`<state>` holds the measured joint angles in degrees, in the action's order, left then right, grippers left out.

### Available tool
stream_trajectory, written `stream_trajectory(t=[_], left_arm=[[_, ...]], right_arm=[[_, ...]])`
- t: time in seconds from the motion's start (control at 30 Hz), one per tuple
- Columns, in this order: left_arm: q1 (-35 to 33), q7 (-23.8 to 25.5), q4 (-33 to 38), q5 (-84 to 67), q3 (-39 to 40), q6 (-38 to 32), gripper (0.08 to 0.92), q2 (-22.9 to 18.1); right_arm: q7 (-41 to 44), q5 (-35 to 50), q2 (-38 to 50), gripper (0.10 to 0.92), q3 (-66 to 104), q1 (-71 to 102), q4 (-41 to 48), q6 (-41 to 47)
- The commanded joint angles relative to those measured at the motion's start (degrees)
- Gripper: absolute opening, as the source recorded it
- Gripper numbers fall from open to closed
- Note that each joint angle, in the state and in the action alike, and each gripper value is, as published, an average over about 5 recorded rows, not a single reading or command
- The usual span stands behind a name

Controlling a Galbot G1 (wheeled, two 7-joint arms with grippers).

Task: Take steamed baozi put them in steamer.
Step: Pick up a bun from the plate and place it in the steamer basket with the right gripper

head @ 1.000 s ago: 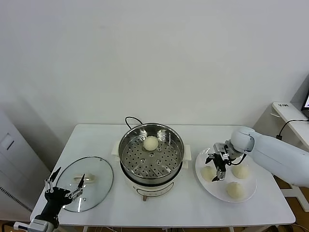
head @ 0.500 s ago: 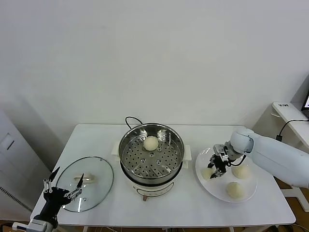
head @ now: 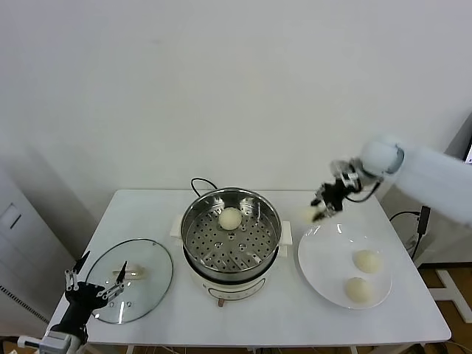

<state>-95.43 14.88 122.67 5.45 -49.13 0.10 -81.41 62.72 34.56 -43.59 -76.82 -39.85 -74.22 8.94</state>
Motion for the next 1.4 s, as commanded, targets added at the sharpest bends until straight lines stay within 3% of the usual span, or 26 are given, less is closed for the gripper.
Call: stream_trajectory(t=[0.03, 0.2, 0.53, 1.13, 1.23, 1.4], left_arm=[[0.2, 0.0, 0.5, 0.0, 0.4, 0.1, 0.823, -0.4], [-0.3, 0.0, 0.3, 0.0, 0.3, -0.1, 0.823, -0.5], [-0.4, 0.0, -0.2, 0.4, 0.5, -0.8, 0.823, -2.0], [0.3, -0.1, 0.4, 0.8, 1.4, -0.5, 0.823, -2.4], [0.3, -0.1, 0.4, 0.8, 1.5, -0.5, 0.823, -2.4], [0.4, -0.1, 0.1, 0.8, 1.5, -0.5, 0.823, -2.4]], right_arm=[[-4.9, 15.4, -6.4, 0.379, -5.6, -9.2, -12.5, 10.2], [-10.6, 12.8, -11.6, 0.396, -1.3, 2.2, -14.8, 14.9], [-18.6, 10.8, -23.7, 0.399, 2.0, 11.0, -3.8, 17.8], [-23.5, 10.4, -27.3, 0.416, 2.5, 14.6, -0.8, 19.4], [-23.8, 10.2, -27.1, 0.443, 2.2, 14.7, -1.2, 19.8], [-23.7, 9.4, -26.1, 0.573, 2.3, 14.1, -2.1, 19.9]])
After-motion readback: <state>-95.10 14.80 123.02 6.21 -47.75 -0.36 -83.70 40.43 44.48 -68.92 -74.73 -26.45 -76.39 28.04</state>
